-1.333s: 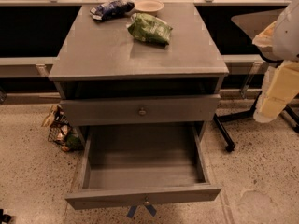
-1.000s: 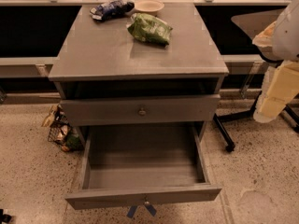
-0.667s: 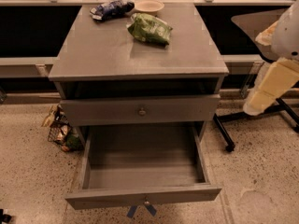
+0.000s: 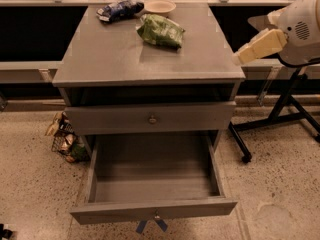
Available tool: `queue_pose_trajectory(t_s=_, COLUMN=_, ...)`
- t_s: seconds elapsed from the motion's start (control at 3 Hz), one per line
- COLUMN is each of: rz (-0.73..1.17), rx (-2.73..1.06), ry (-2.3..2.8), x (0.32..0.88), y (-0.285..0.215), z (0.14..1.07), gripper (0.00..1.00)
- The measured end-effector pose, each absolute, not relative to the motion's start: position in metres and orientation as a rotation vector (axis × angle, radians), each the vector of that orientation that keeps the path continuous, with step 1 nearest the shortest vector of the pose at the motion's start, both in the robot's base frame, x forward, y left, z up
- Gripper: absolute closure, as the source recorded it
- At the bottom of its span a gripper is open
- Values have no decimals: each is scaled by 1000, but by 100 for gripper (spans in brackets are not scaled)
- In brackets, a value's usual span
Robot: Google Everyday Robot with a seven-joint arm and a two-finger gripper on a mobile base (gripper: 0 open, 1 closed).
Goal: Place green jalapeno chip bag into middle drawer
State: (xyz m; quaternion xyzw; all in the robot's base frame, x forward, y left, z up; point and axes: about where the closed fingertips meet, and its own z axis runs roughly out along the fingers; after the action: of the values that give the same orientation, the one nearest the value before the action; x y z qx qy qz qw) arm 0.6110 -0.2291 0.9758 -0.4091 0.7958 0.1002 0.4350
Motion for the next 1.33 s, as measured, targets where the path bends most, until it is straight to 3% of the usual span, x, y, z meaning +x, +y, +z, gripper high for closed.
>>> queue_pose_trajectory(t_s=0.67, rz=392, rx=-966, ry=1759, x=732, y=-168, z=972, gripper=0)
queue_pose_trajectory(t_s=1.33, rz=447, rx=-943, ry=1771, x=742, y=-161, z=954, gripper=0)
